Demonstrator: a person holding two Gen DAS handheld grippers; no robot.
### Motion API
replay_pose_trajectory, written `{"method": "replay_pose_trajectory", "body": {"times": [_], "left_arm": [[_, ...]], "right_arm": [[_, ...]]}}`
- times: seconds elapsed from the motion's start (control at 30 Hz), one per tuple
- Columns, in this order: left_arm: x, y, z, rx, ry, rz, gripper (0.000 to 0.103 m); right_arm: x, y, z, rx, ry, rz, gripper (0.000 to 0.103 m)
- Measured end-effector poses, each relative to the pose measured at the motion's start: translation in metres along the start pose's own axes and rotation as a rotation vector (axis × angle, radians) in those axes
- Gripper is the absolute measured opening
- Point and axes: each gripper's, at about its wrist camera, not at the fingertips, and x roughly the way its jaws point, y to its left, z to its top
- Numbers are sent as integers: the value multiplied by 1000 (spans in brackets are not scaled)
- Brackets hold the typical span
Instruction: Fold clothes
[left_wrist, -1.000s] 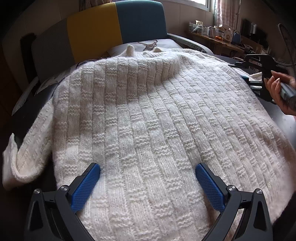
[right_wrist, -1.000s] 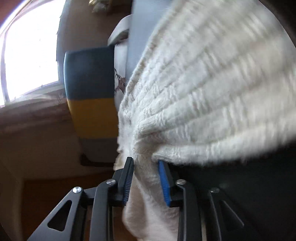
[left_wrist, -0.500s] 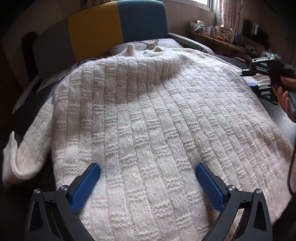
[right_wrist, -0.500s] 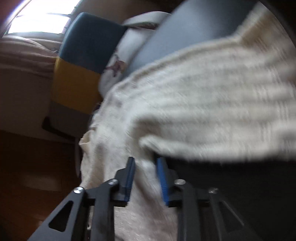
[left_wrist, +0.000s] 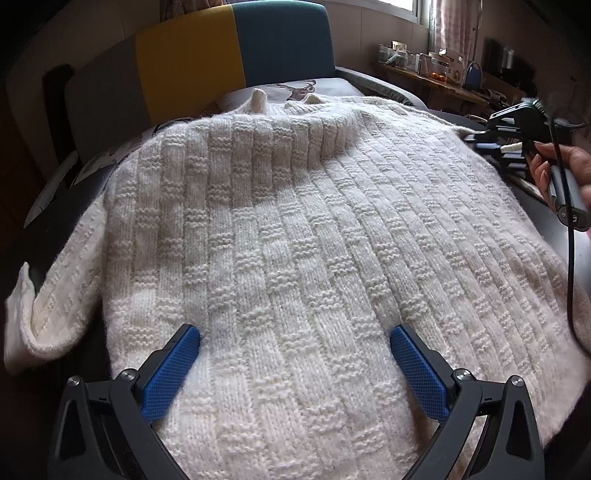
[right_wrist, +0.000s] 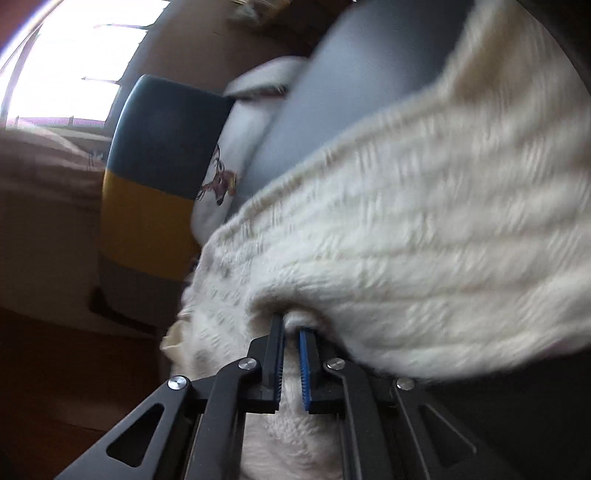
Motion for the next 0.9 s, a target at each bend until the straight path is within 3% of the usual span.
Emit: {"method": "replay_pose_trajectory", "body": {"times": [0.1,0.23,0.3,0.37,0.47,0.7,0.83,0.9], "left_arm": [[0,-2,-1,-1,1,0,103],[0,-7,-1,0,2,-4,103],[1,-7,-1,-2,2,-7,103],[2,-6,0,-7,3,-8,103],[2,-10,1,-15,4,-8,103],[-3,-17,1,-5,2,-46,103],[-26,6,-2,-73,-46,-99,103],[-40,23,-6,-114,-85,-85,103]], "right_arm": [[-8,8,13,-101,-65,-104,4],[9,22,27,-149,-67,-171,5],[4,21,25,-150,-60,-160,14],[-7,30,17,-159,-65,-210,22],[-21,62,-15,-262,-82,-202,24],[15,119,-117,-684,131,-215,24],[32,116,-156,-851,114,-301,23],[31,115,-164,-896,76,-313,23]]}}
